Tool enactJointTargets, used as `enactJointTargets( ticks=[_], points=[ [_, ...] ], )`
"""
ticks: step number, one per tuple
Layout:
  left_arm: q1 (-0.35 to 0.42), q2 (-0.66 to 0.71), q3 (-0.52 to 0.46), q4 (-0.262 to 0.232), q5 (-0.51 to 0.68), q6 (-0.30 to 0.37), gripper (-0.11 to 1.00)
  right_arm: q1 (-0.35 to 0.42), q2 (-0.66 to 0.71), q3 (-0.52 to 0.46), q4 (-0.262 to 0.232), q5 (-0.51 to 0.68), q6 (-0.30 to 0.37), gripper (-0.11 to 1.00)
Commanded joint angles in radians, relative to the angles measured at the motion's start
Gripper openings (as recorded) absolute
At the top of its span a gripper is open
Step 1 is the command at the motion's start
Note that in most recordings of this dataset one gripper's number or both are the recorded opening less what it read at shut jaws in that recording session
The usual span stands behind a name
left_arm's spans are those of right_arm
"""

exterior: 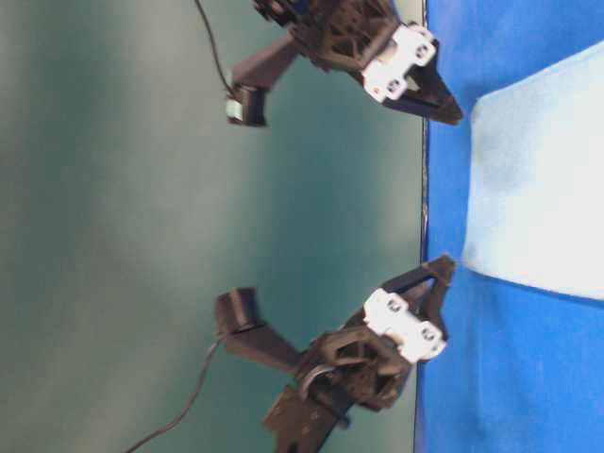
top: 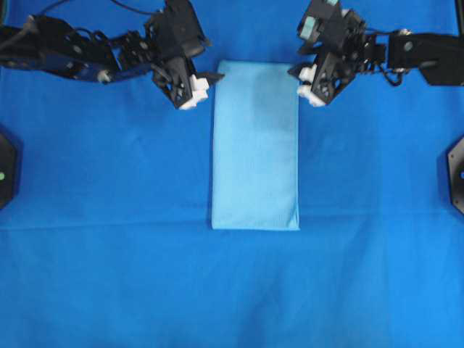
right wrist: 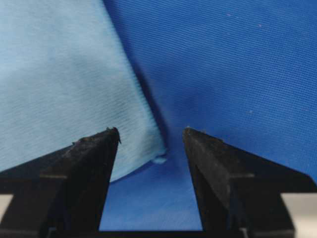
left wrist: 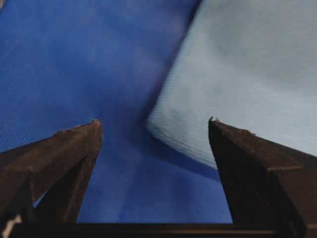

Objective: Fold the light blue towel.
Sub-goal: 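Move both grippers to the far corners of the towel strip and pinch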

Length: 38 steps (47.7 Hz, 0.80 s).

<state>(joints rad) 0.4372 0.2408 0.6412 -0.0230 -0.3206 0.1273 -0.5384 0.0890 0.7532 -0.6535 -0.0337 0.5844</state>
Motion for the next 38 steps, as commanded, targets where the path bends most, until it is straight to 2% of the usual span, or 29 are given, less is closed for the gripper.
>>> enactJointTargets(
  ticks=[1, 20, 24, 32, 36, 38],
  points=[
    [0.018, 0.02, -0.031, 0.0, -0.02, 0.002, 0.82, -0.011, 0.02, -0.035, -0.011, -0.008, 0.002, 0.59],
    [0.032, 0.078, -0.035, 0.0, -0.032, 0.005, 0.79, -0.02, 0.094, -0.054, -0.012, -0.011, 0.002, 0.57],
    [0.032, 0.078, -0.034, 0.0, -0.031, 0.02, 0.67, -0.012, 0.092, -0.048, -0.012, -0.003, 0.002, 0.5],
    [0.032, 0.078, -0.035, 0.0, -0.026, 0.052, 0.21, -0.005, 0.086, -0.029, -0.014, -0.002, 0.005, 0.06],
    [0.032, 0.078, -0.037, 0.0, -0.02, 0.054, 0.03, -0.005, 0.08, -0.021, -0.012, -0.002, 0.009, 0.04],
    [0.032, 0.078, -0.038, 0.0, -0.015, 0.054, 0.02, -0.005, 0.078, -0.02, -0.012, -0.002, 0.011, 0.04]
  ],
)
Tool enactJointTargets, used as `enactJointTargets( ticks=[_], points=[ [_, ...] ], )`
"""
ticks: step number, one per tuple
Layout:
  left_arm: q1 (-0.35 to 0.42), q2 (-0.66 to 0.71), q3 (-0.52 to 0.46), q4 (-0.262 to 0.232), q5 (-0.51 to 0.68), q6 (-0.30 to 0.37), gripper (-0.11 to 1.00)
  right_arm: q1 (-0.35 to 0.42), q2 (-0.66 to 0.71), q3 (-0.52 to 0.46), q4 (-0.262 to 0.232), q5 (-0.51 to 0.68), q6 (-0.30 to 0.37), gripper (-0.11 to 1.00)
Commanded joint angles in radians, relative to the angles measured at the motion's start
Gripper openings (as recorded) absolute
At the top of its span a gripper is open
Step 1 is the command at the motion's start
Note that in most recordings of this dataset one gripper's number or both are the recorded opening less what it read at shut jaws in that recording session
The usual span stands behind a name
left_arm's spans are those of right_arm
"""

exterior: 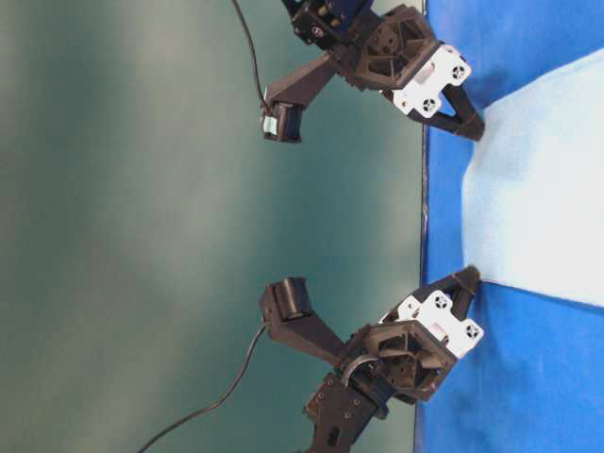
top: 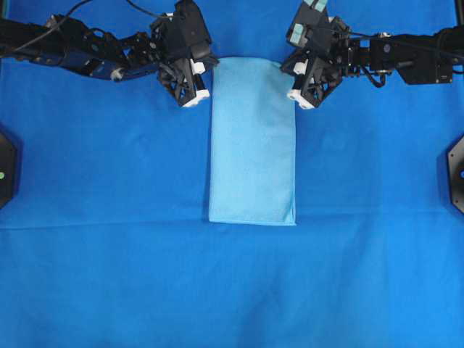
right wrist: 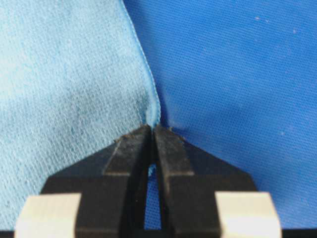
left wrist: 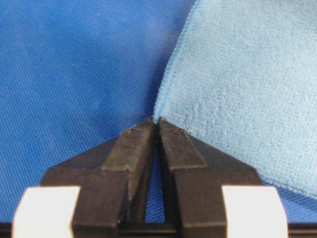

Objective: Fold the light blue towel.
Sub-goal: 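Move both grippers to the far corners of the towel strip and pinch, then pull both held corners toward the near end, folding the strip in half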

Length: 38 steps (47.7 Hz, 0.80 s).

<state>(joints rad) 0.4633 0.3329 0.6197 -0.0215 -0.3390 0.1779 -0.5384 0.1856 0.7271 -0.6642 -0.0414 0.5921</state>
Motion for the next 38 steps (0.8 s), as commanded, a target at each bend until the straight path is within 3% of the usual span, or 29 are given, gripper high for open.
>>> enactJointTargets(
  ticks=[1, 38],
  points=[
    [0.006, -0.014, -0.018, -0.002, 0.005, 0.003, 0.02, -0.006, -0.02, 0.008, 0.0, 0.006, 0.003, 0.04],
    [0.0, -0.118, -0.043, -0.002, 0.071, 0.054, 0.02, -0.009, -0.15, -0.017, -0.003, 0.095, -0.005, 0.04]
  ],
)
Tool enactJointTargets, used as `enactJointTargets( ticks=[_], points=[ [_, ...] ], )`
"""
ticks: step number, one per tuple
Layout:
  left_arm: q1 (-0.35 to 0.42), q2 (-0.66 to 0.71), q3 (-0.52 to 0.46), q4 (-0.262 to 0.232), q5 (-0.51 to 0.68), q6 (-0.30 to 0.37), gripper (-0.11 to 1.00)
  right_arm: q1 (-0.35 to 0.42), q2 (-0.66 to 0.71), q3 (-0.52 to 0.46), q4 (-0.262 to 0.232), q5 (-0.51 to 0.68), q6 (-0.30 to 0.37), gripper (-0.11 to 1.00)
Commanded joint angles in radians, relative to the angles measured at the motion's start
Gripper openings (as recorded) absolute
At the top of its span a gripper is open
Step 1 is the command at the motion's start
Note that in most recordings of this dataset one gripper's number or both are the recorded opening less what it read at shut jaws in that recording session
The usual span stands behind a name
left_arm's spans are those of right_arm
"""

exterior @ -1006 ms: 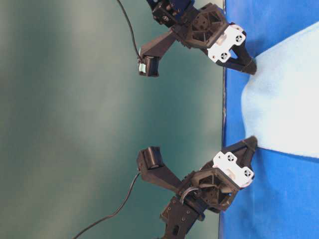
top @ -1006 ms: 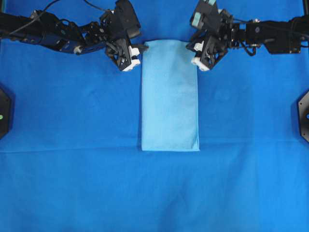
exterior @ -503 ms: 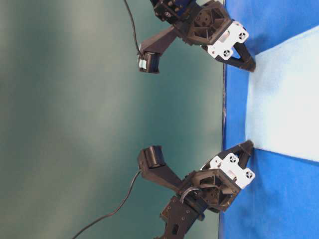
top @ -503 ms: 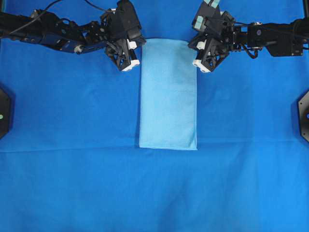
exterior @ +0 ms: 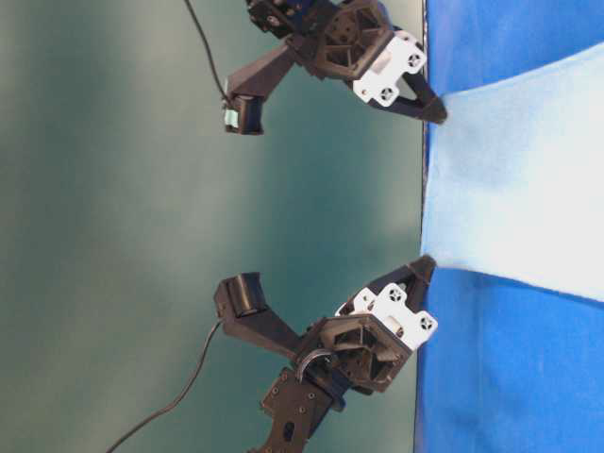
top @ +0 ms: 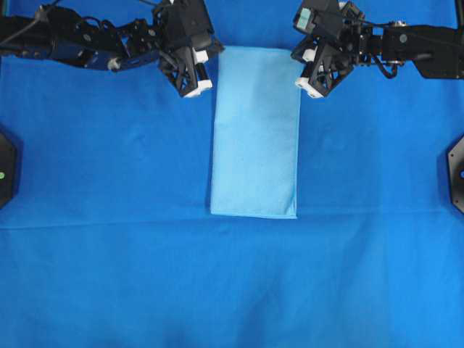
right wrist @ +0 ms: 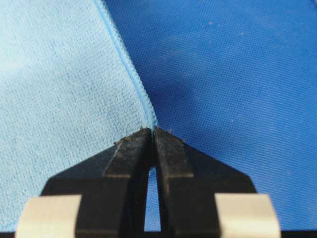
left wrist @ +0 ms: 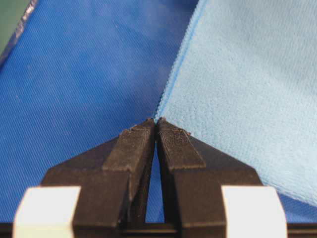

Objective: Fold the light blue towel.
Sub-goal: 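Pull both held corners toward the near end, folding the strip in half, then open both grippers and retract them outward from the folded towel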

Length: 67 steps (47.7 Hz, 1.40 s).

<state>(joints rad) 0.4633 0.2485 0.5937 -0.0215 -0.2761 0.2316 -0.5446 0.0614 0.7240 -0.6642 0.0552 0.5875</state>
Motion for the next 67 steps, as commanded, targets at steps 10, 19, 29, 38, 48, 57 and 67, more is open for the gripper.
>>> enactJointTargets(
  ticks=[10, 19, 29, 38, 48, 57, 67],
  points=[
    [-0.044, -0.06, -0.008, -0.002, 0.095, -0.002, 0.02, 0.026, -0.051, -0.003, 0.0, -0.002, 0.017, 0.04],
    [-0.118, -0.137, 0.015, -0.002, 0.173, -0.002, 0.02, 0.115, -0.121, 0.032, 0.023, 0.029, 0.02, 0.04],
    [-0.245, -0.236, 0.057, -0.002, 0.245, -0.006, 0.02, 0.268, -0.212, 0.066, 0.071, 0.153, 0.063, 0.04],
    [-0.376, -0.255, 0.091, -0.002, 0.259, -0.071, 0.02, 0.41, -0.227, 0.08, 0.086, 0.224, 0.147, 0.04],
    [-0.506, -0.249, 0.094, -0.002, 0.287, -0.095, 0.02, 0.545, -0.224, 0.087, 0.087, 0.245, 0.255, 0.04],
    [-0.571, -0.219, 0.094, -0.002, 0.284, -0.118, 0.02, 0.623, -0.212, 0.084, 0.087, 0.244, 0.316, 0.04],
    [-0.577, -0.17, 0.084, -0.002, 0.252, -0.132, 0.02, 0.641, -0.167, 0.078, 0.089, 0.235, 0.328, 0.04]
  ],
)
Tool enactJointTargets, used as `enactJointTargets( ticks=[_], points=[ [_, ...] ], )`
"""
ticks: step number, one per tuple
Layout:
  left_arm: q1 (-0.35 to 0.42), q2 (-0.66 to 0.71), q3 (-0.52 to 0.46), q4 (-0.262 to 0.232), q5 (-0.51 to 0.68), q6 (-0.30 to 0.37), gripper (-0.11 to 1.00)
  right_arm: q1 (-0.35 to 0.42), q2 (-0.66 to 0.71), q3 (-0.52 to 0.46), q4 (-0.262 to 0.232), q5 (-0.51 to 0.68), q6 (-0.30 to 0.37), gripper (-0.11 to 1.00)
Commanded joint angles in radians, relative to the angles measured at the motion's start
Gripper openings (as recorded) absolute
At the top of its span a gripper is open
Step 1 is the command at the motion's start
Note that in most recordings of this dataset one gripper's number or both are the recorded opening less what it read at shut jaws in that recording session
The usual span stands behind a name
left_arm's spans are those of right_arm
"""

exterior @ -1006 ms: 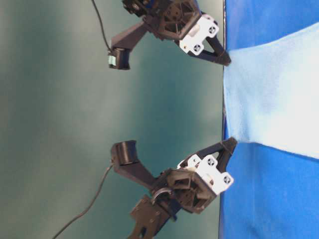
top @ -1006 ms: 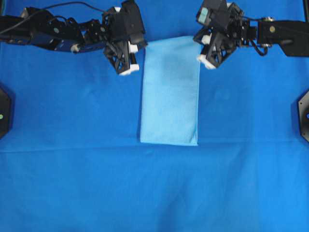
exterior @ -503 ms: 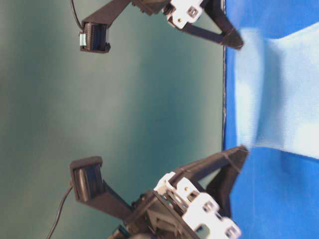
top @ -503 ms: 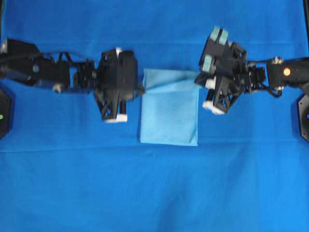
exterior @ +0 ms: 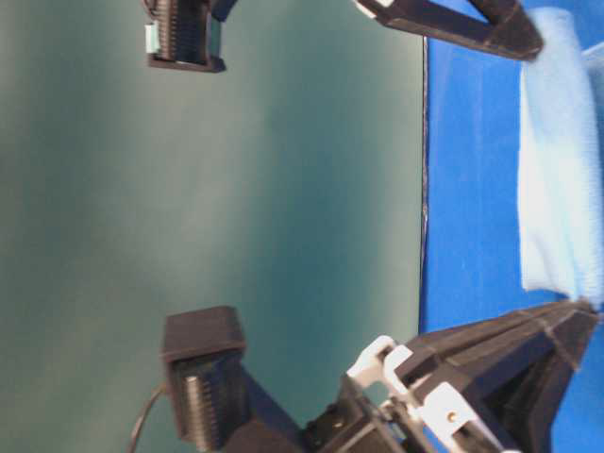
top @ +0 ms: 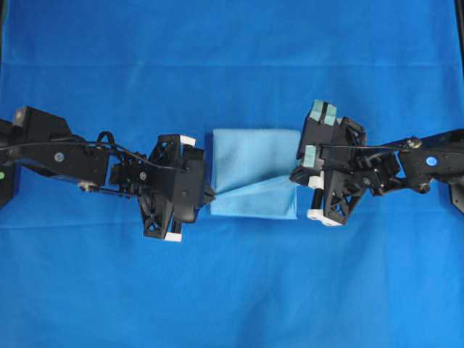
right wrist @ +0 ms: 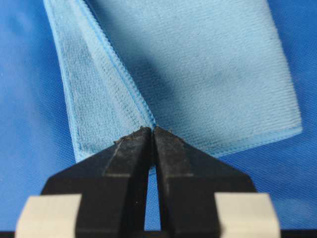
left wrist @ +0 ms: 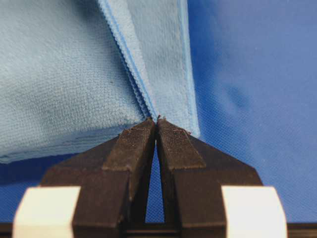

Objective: Fold the light blue towel.
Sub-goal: 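Open both grippers and retract them outward from the folded towel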

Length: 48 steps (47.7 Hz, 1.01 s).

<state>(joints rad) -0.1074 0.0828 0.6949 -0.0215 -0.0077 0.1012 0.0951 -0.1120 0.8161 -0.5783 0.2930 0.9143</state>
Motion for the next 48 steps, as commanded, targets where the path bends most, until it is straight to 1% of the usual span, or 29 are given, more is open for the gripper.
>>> enactJointTargets(
  ticks=[1, 10, 21, 23, 24, 27, 29, 32, 34, 36, 37, 38, 40, 42, 46, 48],
  points=[
    [-0.006, -0.002, -0.017, -0.002, -0.023, -0.002, 0.02, 0.002, 0.011, -0.017, 0.005, -0.006, 0.003, 0.04],
    [-0.006, 0.011, -0.014, -0.002, -0.058, -0.002, 0.02, 0.002, 0.049, -0.029, 0.006, -0.029, 0.005, 0.04],
    [-0.006, 0.029, -0.017, -0.002, -0.086, -0.003, 0.02, 0.002, 0.066, -0.044, 0.006, -0.029, 0.006, 0.04],
    [-0.006, 0.029, -0.018, -0.002, -0.089, -0.003, 0.04, 0.002, 0.067, -0.048, 0.006, -0.029, 0.006, 0.08],
    [-0.006, 0.029, -0.018, -0.002, -0.091, -0.002, 0.06, 0.002, 0.067, -0.049, 0.006, -0.029, 0.006, 0.13],
    [-0.006, 0.028, -0.017, -0.002, -0.092, -0.002, 0.21, 0.003, 0.071, -0.057, 0.006, -0.031, 0.006, 0.32],
    [-0.005, 0.026, -0.014, -0.002, -0.092, 0.002, 0.35, 0.005, 0.071, -0.06, 0.006, -0.032, 0.006, 0.45],
    [-0.003, 0.021, -0.011, -0.002, -0.087, 0.005, 0.54, 0.009, 0.072, -0.067, 0.006, -0.032, 0.006, 0.61],
    [-0.002, 0.018, -0.009, -0.002, -0.087, 0.006, 0.66, 0.011, 0.071, -0.071, 0.006, -0.029, 0.006, 0.66],
    [-0.002, 0.012, -0.011, -0.002, -0.086, 0.012, 0.76, 0.014, 0.071, -0.074, 0.006, -0.026, 0.005, 0.66],
    [-0.002, 0.009, -0.009, -0.002, -0.084, 0.014, 0.78, 0.014, 0.069, -0.075, 0.006, -0.026, 0.005, 0.64],
    [-0.002, 0.006, -0.011, -0.002, -0.083, 0.017, 0.77, 0.015, 0.067, -0.077, 0.006, -0.023, 0.005, 0.63],
    [-0.002, -0.003, -0.011, -0.002, -0.08, 0.017, 0.71, 0.017, 0.061, -0.08, 0.006, -0.018, 0.005, 0.61],
    [-0.002, -0.015, -0.012, -0.002, -0.074, 0.018, 0.67, 0.021, 0.048, -0.087, 0.006, -0.008, 0.005, 0.61],
    [-0.002, -0.052, -0.011, -0.002, -0.058, 0.02, 0.63, 0.035, 0.021, -0.098, 0.006, 0.018, 0.005, 0.62],
    [-0.002, -0.075, -0.009, -0.002, -0.048, 0.02, 0.63, 0.048, 0.002, -0.109, 0.006, 0.04, 0.005, 0.62]
  ],
)
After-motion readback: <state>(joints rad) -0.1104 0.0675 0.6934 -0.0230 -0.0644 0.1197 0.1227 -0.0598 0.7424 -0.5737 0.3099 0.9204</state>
